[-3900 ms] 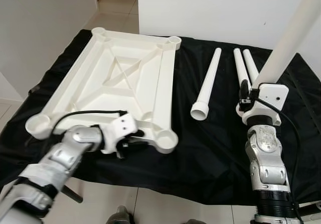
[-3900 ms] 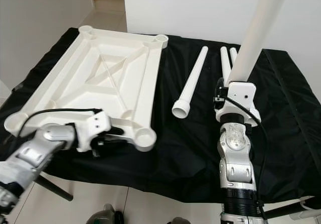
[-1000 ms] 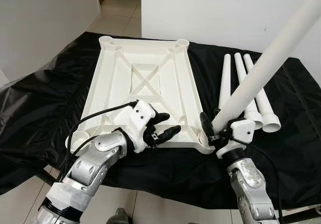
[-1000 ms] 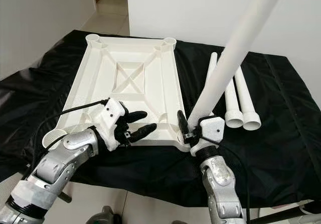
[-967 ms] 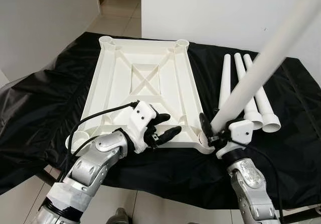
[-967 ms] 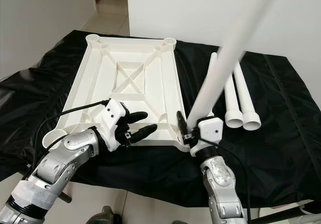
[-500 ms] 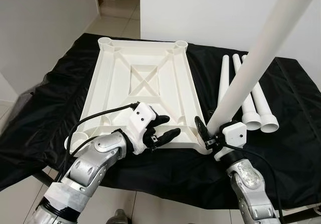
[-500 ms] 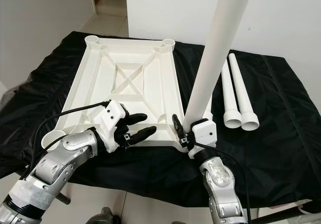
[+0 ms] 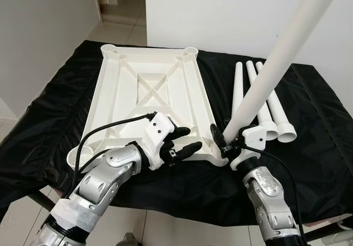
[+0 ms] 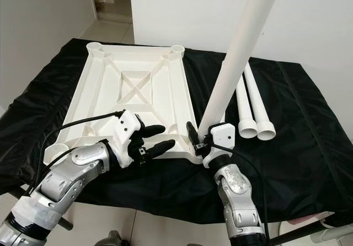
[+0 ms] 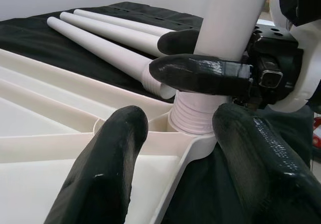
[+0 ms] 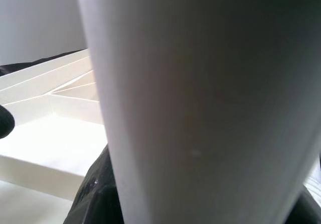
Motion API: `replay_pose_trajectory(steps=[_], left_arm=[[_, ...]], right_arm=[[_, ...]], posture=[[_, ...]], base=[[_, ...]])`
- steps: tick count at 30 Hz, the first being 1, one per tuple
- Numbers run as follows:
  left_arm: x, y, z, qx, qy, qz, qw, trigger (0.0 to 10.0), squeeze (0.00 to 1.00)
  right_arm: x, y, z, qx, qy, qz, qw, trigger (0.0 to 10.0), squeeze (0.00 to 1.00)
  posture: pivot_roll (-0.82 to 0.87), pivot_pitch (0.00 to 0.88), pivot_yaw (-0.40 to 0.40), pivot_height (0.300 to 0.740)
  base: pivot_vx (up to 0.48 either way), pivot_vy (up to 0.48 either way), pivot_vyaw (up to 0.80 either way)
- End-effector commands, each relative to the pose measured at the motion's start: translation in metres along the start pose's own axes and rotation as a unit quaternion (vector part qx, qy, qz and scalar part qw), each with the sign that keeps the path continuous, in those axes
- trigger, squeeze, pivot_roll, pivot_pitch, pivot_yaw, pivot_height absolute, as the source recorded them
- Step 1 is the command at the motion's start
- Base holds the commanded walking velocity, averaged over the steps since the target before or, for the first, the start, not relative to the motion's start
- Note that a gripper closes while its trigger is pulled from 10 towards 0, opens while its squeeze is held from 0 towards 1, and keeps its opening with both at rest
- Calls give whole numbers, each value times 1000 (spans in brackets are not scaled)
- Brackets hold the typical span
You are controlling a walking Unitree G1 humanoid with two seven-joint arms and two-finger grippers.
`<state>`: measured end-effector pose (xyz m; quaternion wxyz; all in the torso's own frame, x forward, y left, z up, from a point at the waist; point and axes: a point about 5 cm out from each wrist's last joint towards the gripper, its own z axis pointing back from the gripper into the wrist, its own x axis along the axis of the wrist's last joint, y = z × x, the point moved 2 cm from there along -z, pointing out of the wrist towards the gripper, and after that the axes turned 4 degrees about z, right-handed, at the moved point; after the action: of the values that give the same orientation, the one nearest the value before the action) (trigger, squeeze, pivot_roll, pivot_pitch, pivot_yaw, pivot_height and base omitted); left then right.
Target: Building children table
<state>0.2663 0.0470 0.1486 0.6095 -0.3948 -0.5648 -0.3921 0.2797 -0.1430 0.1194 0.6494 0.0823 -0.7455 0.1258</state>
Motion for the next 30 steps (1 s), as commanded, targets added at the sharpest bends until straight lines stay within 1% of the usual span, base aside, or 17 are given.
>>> replay_pose_trajectory(steps=[1, 2, 4, 9, 14, 17, 20, 24, 25, 26, 27, 28, 29, 30], left_arm=[[6, -16, -2, -103, -2, -17, 994, 10000, 0], [6, -16, -2, -104, -2, -16, 994, 10000, 0], [6, -16, -2, -104, -2, -16, 994, 10000, 0], [7, -17, -2, -104, -3, -14, 994, 10000, 0], [7, -17, -2, -106, -2, -14, 994, 10000, 0], [7, -17, -2, -106, -3, -13, 994, 10000, 0], [7, -17, -2, -106, -3, -12, 994, 10000, 0], [7, -18, -2, -105, -5, -12, 994, 10000, 0], [7, -18, -2, -105, -5, -11, 994, 10000, 0], [7, -18, -2, -104, -6, -11, 994, 10000, 0], [7, -18, -2, -104, -6, -10, 994, 10000, 0], [7, -18, -2, -104, -6, -10, 994, 10000, 0], [7, -18, -2, -104, -7, -10, 995, 10000, 0], [8, -18, -3, -104, -7, -9, 995, 10000, 0]], right_arm=[[-30, -9, 9, -37, 78, -42, 995, 10000, 0], [-31, -10, 9, -46, 80, -54, 994, 10000, 0], [-33, -12, 7, -68, 87, -102, 989, 10000, 0], [-34, -13, 6, -72, 90, -106, 988, 10000, 0], [-35, -13, 3, -71, 96, -101, 988, 10000, 0], [-36, -12, 1, -68, 105, -114, 986, 10000, 0], [-36, -12, 0, -69, 104, -117, 985, 10000, 0], [-34, -11, 0, -64, 102, -109, 987, 10000, 0], [-34, -9, 0, -54, 101, -95, 989, 10000, 0], [-29, -8, 1, -40, 81, -47, 995, 10000, 0], [-26, -5, 2, -19, 65, 2, 998, 10000, 0], [-26, -5, 2, -19, 65, 2, 998, 10000, 0], [-24, -1, 3, -6, 52, 40, 998, 10000, 0], [-22, 0, 4, 1, 39, 62, 997, 10000, 0]], posture=[[-3, 6, -10, 740], [-3, 9, -12, 740], [-3, 9, -11, 740], [-1, 9, -9, 740], [-2, 8, -9, 740], [0, 9, -11, 740], [0, 9, -11, 740], [0, 10, -14, 740], [0, 10, -14, 740], [0, 10, -16, 740], [0, 10, -16, 740], [0, 10, -16, 740], [0, 10, -16, 740], [-2, 8, -17, 740]], base=[[0, 0, 0], [0, 0, 0], [0, 0, 0], [0, 0, 0], [0, 0, 0], [0, 0, 0], [0, 0, 0], [0, 0, 0], [0, 0, 0], [0, 0, 0], [0, 0, 0], [0, 0, 0], [0, 0, 0], [0, 0, 0]])
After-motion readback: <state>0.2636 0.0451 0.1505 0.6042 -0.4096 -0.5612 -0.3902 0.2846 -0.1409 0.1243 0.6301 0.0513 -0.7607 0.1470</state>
